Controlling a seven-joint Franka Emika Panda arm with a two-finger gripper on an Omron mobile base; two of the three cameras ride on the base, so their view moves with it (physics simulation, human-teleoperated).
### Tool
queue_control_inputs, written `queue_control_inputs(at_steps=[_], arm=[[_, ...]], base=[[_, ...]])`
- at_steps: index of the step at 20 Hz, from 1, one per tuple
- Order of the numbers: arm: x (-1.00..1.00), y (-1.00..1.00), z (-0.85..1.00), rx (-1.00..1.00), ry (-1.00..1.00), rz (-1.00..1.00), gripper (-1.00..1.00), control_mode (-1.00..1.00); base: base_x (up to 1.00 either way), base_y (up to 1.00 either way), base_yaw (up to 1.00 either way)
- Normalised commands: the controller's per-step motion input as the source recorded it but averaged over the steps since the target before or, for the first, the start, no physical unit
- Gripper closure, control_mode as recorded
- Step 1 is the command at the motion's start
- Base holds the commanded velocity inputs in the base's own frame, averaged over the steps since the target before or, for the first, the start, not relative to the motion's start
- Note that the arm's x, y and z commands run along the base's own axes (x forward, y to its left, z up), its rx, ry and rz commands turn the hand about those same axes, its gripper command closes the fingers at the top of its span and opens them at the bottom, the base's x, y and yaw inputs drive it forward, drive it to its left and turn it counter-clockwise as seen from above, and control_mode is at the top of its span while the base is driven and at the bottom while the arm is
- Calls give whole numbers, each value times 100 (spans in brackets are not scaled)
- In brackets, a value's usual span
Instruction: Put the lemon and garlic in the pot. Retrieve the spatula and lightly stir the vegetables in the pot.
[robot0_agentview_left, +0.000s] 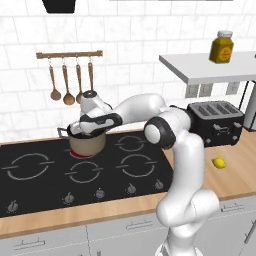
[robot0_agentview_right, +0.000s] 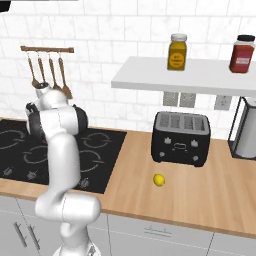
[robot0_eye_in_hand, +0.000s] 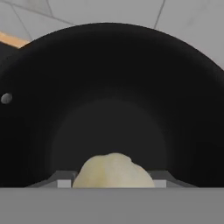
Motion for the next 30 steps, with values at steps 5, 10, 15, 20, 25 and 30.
queue_control_inputs(at_steps=[5,10,15,20,25,30], arm=[[46,0,-21,0,1,-4,-100,-100],[2,-5,3,0,0,-1,-100,-100],[-10,-23,17,0,0,0,-100,-100],[-85,-54,72,8,-7,0,-100,-100],[-100,-89,46,16,-3,-1,-100,-100],[-100,-100,4,7,0,-12,-100,-100]], base=[[0,0,0],[0,0,0],[0,0,0],[0,0,0],[0,0,0],[0,0,0]])
